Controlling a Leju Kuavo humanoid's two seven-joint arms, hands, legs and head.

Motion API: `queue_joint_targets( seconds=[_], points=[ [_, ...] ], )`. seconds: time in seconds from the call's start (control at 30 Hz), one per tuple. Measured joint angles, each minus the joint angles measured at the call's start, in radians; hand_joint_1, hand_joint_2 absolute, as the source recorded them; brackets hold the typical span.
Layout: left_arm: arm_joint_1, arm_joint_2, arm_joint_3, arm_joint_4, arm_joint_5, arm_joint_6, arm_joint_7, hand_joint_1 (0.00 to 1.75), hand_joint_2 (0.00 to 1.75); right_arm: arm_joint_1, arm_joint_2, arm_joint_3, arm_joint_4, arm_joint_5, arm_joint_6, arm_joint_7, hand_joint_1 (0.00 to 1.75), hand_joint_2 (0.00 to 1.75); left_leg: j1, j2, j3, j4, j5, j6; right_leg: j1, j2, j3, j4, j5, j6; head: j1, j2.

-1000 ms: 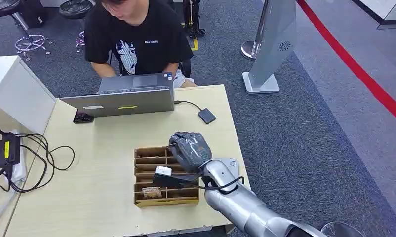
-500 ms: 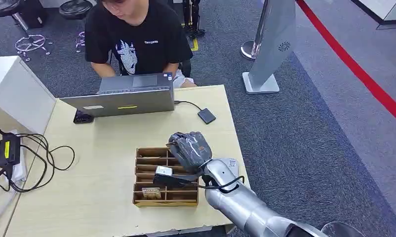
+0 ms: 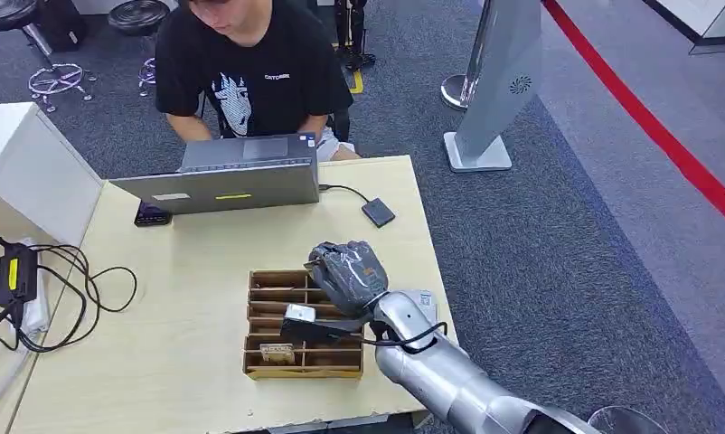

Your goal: Pass the card to the sensor for recognition and then transmit it.

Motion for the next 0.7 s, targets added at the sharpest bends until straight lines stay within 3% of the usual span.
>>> queue_joint_targets(
  seconds=[0.13, 0.47, 0.7],
  points=[
    [0.000, 0.000, 0.000, 0.000, 0.001, 0.000, 0.000, 0.00, 1.75, 0.005, -0.002, -0.013, -0.027, -0.030, 0.002, -0.012, 1.75, 1.75, 0.000, 0.000, 0.000, 0.000, 0.000, 0.000, 0.000, 0.000, 0.000, 0.000, 0.000, 0.000, 0.000, 0.000],
    [0.001, 0.000, 0.000, 0.000, 0.005, 0.002, 0.000, 0.00, 1.75, -0.005, -0.071, -0.103, -0.386, -0.094, 0.075, 0.004, 1.75, 1.75, 0.000, 0.000, 0.000, 0.000, 0.000, 0.000, 0.000, 0.001, -0.001, 0.000, 0.000, 0.000, 0.000, 0.000],
    [0.001, 0.000, 0.000, 0.000, 0.005, 0.002, 0.000, 0.00, 1.75, -0.005, -0.081, -0.108, -0.461, -0.101, 0.088, -0.008, 1.75, 1.75, 0.000, 0.000, 0.000, 0.000, 0.000, 0.000, 0.000, 0.001, -0.001, 0.000, 0.000, 0.000, 0.000, 0.000]
  ],
)
